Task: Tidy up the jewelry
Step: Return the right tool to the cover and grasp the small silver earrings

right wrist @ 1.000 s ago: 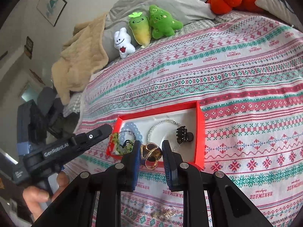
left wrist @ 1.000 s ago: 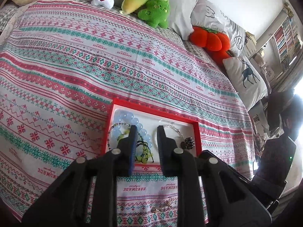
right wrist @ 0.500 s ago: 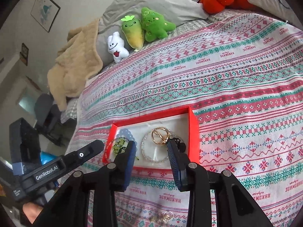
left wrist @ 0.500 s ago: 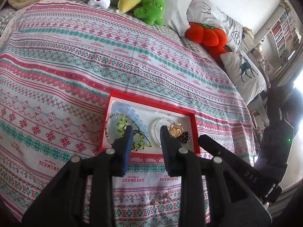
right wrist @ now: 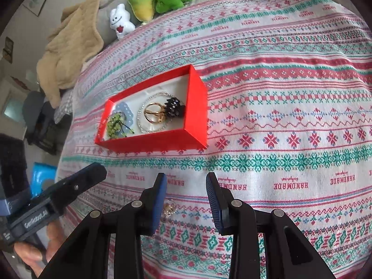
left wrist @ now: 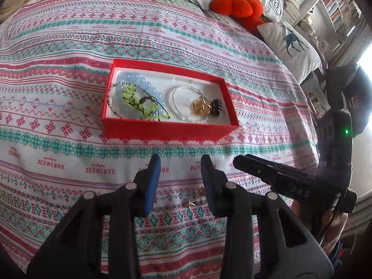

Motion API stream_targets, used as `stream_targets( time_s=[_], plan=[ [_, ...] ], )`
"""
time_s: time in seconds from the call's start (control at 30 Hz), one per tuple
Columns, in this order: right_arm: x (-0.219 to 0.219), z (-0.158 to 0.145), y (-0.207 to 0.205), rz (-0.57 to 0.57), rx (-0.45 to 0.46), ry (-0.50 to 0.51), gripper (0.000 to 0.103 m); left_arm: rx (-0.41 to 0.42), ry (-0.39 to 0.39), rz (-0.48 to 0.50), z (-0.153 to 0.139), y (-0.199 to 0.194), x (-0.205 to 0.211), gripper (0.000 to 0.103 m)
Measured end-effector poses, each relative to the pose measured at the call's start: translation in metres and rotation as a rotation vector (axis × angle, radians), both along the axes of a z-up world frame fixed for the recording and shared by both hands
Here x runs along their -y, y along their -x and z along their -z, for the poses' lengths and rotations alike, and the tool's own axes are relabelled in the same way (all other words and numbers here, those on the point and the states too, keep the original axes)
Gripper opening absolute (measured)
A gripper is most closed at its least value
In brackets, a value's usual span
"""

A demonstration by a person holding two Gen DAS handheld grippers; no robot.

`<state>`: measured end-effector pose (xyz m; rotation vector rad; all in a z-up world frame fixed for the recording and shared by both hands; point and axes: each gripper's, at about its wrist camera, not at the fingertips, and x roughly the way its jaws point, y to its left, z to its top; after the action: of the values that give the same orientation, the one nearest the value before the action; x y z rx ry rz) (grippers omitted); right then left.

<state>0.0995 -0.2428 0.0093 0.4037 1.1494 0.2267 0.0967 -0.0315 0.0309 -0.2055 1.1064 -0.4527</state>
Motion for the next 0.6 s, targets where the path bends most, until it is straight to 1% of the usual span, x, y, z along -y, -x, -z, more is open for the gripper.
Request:
stream_targets(
  time_s=[0.13,0.23,0.3,0.4,0.6],
  plan=[
    [-0.001,0.007,0.000,-0.018,-0.036,-0.032,0.036,-0.032,-0.016,0.044,0.005,0.012,0.012,0.038],
    [-0.010,0.012,0.003,-0.057,-0.067,-0.017,0.036,-0.046,-0.040,0.060,0.008,0.019,0.015,0.038],
    [-0.014,0.015,0.005,-0.073,-0.078,-0.010,0.036,-0.068,-0.037,0.049,0.012,0.020,0.014,0.038],
    [-0.019,0.017,0.005,-0.079,-0.085,-0.016,0.036,-0.109,-0.009,0.021,0.017,0.020,0.008,0.038],
    [-0.029,0.018,0.002,-0.097,-0.086,-0.021,0.036,-0.111,-0.005,-0.010,0.016,0.021,0.000,0.038]
  ],
)
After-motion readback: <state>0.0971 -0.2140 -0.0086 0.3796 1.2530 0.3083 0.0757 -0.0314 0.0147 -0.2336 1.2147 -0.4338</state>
